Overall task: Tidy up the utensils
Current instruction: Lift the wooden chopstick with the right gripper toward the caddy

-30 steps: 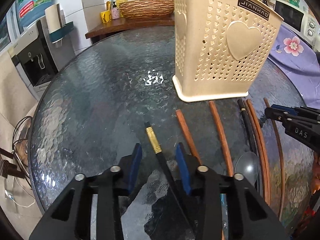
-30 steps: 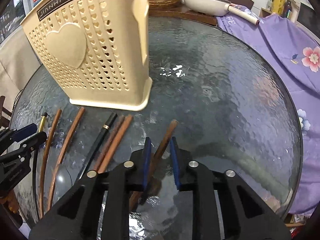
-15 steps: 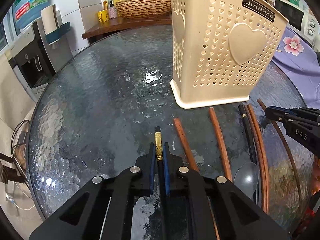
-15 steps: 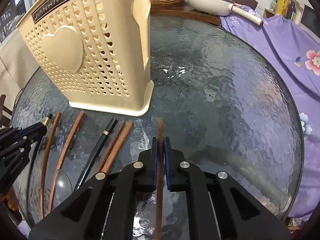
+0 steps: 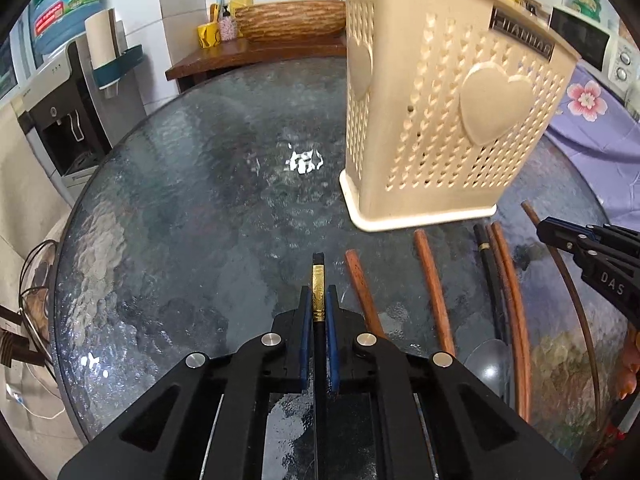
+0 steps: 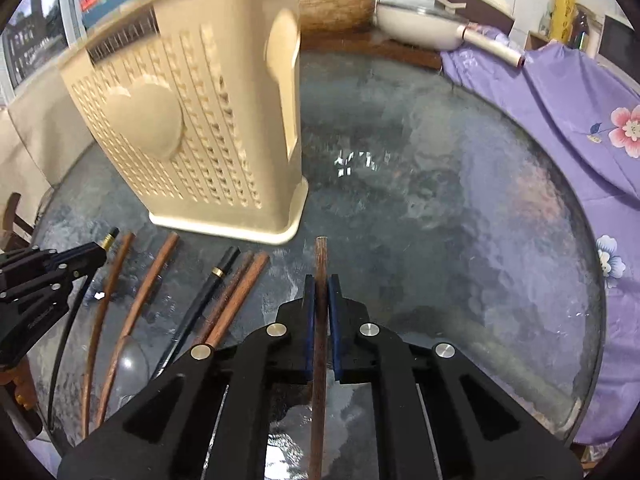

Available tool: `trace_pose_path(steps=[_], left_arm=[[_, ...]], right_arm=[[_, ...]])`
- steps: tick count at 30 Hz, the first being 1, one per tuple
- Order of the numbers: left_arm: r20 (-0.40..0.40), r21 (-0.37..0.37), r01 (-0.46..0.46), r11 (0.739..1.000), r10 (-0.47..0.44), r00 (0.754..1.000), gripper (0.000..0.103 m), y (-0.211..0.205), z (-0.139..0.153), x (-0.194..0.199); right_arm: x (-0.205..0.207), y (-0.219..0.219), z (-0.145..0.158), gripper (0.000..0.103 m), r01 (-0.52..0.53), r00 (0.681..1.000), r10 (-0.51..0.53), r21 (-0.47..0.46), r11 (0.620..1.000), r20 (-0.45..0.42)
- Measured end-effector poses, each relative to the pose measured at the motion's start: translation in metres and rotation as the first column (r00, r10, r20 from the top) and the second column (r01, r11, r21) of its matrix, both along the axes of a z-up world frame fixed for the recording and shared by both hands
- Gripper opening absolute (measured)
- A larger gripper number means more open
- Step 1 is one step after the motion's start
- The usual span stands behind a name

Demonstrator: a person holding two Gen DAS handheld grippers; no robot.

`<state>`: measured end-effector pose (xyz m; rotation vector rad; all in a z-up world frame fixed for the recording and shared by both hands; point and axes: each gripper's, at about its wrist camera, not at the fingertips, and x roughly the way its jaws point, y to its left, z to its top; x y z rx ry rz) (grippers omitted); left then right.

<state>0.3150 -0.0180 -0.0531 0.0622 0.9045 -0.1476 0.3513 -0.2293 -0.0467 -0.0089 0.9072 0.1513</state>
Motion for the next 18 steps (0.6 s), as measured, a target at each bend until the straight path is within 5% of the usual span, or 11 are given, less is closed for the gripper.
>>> trace_pose_path(steps=[11,18], left_arm=[[0.201,-0.118,0.048,0.992,-0.024,0.979,0.007,0.009,0.081,-0.043],[0.304,-0.163,0.069,0.984,-0.017,0.953,0.007,0.015,0.127,-0.074]], right_arm=[[-0.049,-0.03,0.075,0.007,-0.092,0.976,0.052,0.187,0.978,0.21],[-0.095,-0.041,0.124,0.007,-0.188,0.927,0.093,0.235,0.954,0.362]])
